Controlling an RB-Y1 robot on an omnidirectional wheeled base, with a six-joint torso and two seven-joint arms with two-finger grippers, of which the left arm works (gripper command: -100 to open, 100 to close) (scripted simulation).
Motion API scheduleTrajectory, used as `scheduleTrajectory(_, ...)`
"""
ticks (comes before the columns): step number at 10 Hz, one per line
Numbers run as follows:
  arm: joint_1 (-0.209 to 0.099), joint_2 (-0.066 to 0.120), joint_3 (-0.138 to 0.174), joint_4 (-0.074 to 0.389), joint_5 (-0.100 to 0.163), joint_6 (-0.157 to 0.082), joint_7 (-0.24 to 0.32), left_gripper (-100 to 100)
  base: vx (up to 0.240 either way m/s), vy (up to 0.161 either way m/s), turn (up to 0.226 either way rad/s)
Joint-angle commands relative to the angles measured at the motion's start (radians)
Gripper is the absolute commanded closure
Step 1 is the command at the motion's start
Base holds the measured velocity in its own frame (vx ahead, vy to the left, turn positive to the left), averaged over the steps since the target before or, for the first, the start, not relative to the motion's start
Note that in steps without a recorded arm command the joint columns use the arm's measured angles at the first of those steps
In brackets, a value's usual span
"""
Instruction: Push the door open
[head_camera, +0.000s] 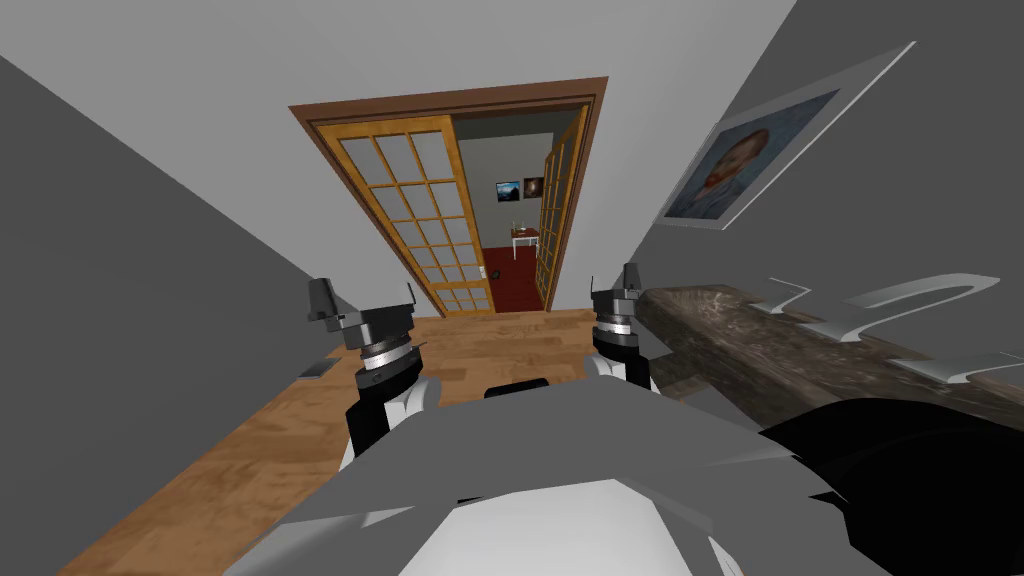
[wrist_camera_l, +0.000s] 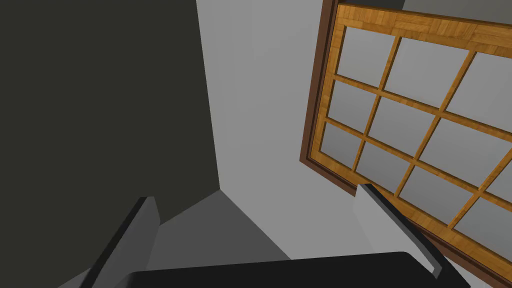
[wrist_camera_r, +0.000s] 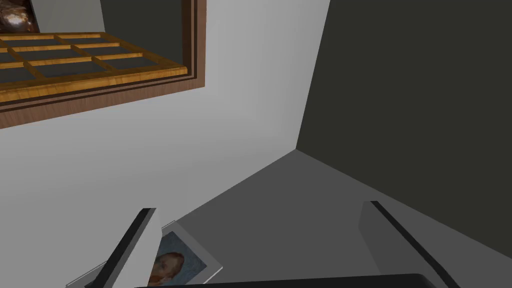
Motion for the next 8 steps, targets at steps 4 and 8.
scheduleTrajectory(4, -0.038, 0.022, 0.013, 0.097, 0.01, -0.019, 0.059, -100, 0.071, 0.024, -0.056)
scheduleTrajectory(8, -0.069, 0.036, 0.023, 0.176, 0.018, -0.035, 0.107, -100, 0.071, 0.02, -0.047)
